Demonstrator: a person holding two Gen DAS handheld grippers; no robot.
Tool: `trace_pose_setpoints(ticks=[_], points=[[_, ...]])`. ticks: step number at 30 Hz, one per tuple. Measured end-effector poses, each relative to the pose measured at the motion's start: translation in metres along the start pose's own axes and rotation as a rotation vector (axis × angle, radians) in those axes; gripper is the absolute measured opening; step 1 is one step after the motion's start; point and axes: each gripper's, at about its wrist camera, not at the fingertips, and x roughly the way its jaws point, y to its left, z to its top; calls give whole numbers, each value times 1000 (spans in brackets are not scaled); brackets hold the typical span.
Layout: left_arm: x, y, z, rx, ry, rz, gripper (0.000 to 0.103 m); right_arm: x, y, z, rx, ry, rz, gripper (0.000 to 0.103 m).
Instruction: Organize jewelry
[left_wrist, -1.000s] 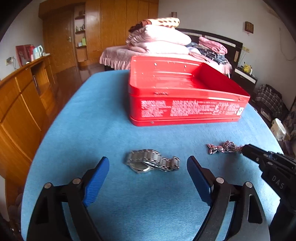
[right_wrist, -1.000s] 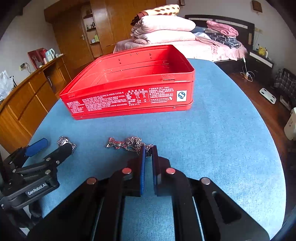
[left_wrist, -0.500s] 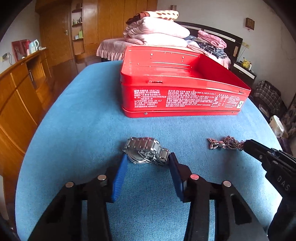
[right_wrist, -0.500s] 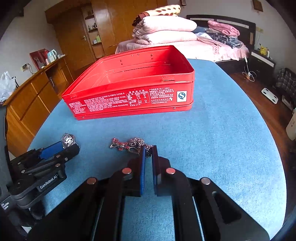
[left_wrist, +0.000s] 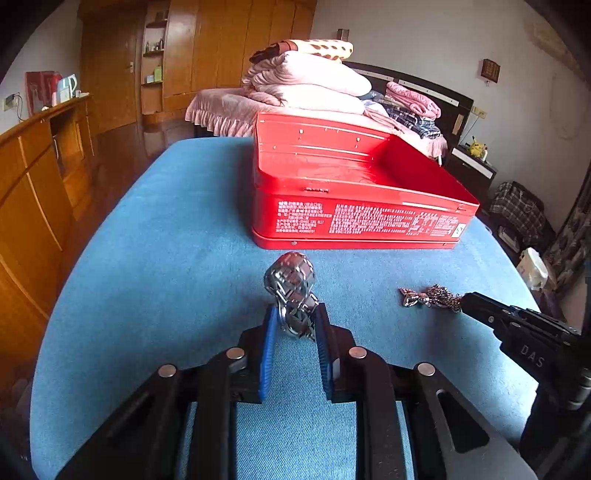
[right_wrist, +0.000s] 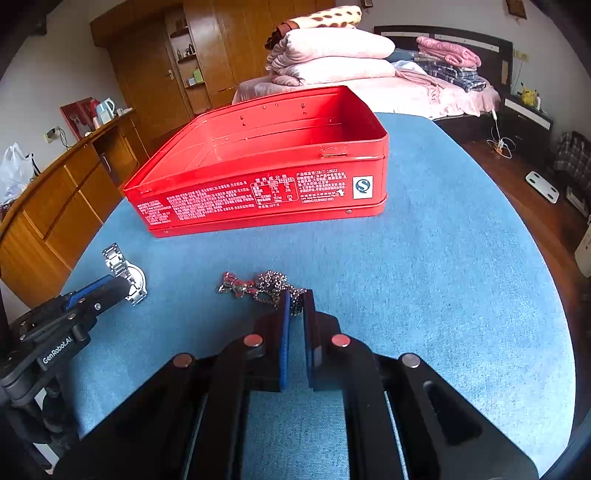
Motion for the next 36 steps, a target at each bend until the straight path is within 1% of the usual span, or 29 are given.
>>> trace_pose_setpoints(ticks=[1, 4, 6, 8, 9, 10, 12, 13, 14, 16, 17, 21, 22, 24, 25, 26, 28, 32, 36], points=[[-3, 1, 0, 1, -9, -1, 19, 0, 0, 0, 1, -1, 3, 9], [-7, 5, -2, -8, -19, -3, 17, 1, 0, 1, -4, 1, 1, 10], [-5, 6, -2, -10, -15, -3, 17, 2, 1, 0, -13, 3, 3, 12], [-4, 3, 0, 1, -14, 5, 17, 3, 4, 0, -27, 3, 9, 30], [-2, 0, 0, 10, -14, 11, 17, 3, 6, -1, -38, 2, 8, 45], [-1, -2, 0, 25, -10, 21, 18, 5, 9, -1, -58, 2, 0, 50], [1, -7, -1, 49, -5, 56, 27, 9, 12, -2, -75, 13, -2, 50], [3, -8, -2, 57, 3, 69, 40, 11, 12, -2, -75, 20, 2, 51], [5, -9, -3, 64, 4, 79, 51, 12, 11, -1, -72, 21, 6, 51], [11, -12, -3, 86, 14, 103, 54, 13, 10, 0, -64, 24, 22, 51], [14, -12, -2, 90, 31, 106, 58, 15, 10, 0, -64, 30, 27, 52], [29, -12, -1, 82, 97, 102, 62, 16, 15, -1, -91, 38, 23, 52], [28, -12, -1, 80, 97, 98, 62, 15, 16, -1, -97, 39, 13, 50], [29, -11, 0, 74, 98, 88, 55, 15, 18, -2, -109, 39, 0, 40], [28, -10, 0, 69, 95, 84, 41, 15, 18, -2, -110, 39, 4, 29], [27, -10, 0, 63, 92, 74, 29, 15, 18, -2, -109, 40, 9, 19], [27, -9, 0, 57, 91, 74, 22, 14, 19, -3, -115, 40, 17, 18], [24, -4, 1, 25, 74, 51, 21, 8, 19, -5, -122, 19, 30, 15], [8, -7, 2, 26, 11, 37, 21, -9, 21, -2, -134, -27, 43, 14]])
